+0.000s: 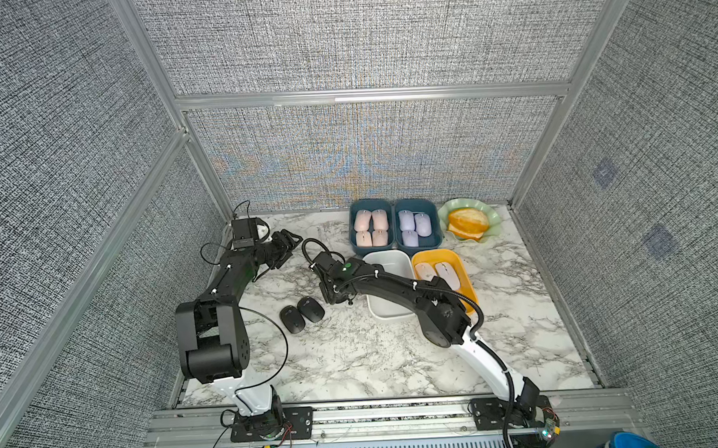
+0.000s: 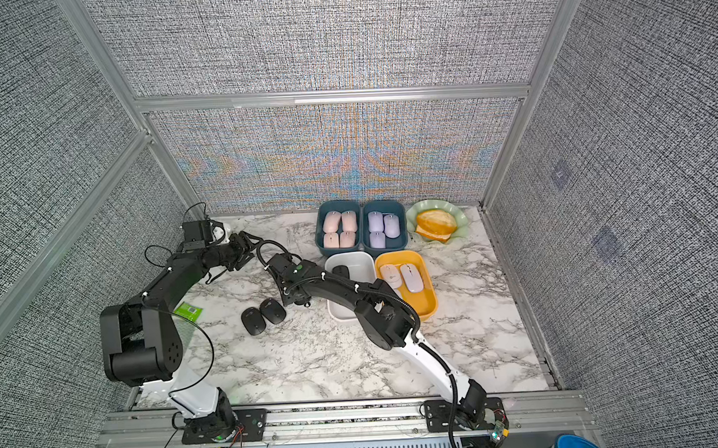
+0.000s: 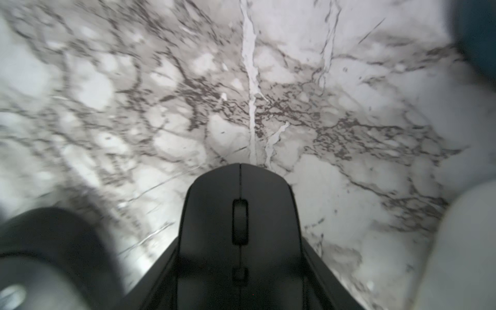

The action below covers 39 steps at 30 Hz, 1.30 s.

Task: Place the mice by color into the storage box
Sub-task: Pick up the mouse from the center of the board, then place the mouse in the storage box.

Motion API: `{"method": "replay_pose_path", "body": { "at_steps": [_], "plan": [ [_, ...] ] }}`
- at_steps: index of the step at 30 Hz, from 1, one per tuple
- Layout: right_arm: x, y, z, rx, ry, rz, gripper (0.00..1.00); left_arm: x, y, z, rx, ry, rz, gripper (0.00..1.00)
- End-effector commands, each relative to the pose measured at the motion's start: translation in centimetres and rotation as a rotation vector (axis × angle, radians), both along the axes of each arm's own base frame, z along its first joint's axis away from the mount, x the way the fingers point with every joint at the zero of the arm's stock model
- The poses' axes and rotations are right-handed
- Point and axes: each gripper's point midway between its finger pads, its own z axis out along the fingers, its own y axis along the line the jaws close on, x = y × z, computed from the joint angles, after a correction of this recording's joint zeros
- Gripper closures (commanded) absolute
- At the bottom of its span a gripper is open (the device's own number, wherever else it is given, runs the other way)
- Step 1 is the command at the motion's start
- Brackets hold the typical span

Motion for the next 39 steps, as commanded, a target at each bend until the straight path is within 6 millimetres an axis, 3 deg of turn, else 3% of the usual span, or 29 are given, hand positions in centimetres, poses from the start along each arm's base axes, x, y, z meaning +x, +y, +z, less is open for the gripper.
{"method": "replay_pose_path", "body": {
  "at_steps": [1, 5, 8, 12, 17, 23, 33, 39],
  "plan": [
    [0.4, -0.1, 3.8, 0.040, -0.061, -0.011, 0.38, 0.1, -0.2, 0.5, -0.006, -0.015, -0.013, 0.30],
    [1.0, -1.5, 8.1, 0.099, -0.124, -0.033, 0.39, -0.1, -0.6, 1.3, -0.009, -0.033, -0.021, 0.30],
    [1.9, -5.2, 9.6, 0.084, -0.151, -0.090, 0.39, -0.4, -1.6, 1.9, -0.001, -0.052, -0.045, 0.30],
    [2.6, -11.5, 8.6, 0.004, -0.147, -0.157, 0.39, -0.9, -4.1, 2.0, -0.010, -0.053, -0.108, 0.30],
    [2.2, -16.9, 5.8, -0.128, -0.114, -0.179, 0.39, -1.9, -7.7, 2.1, -0.040, -0.051, -0.200, 0.30],
    [2.6, -19.2, 3.6, -0.193, -0.091, -0.196, 0.39, -2.7, -9.8, 2.2, -0.040, -0.058, -0.252, 0.30],
    [4.9, -19.9, 0.8, -0.236, -0.058, -0.196, 0.39, -2.7, -10.2, 1.6, -0.021, -0.044, -0.266, 0.30],
    [5.2, -20.8, 0.1, -0.262, -0.061, -0.246, 0.38, -2.6, -10.2, 0.9, -0.016, -0.022, -0.271, 0.30]
  ]
}}
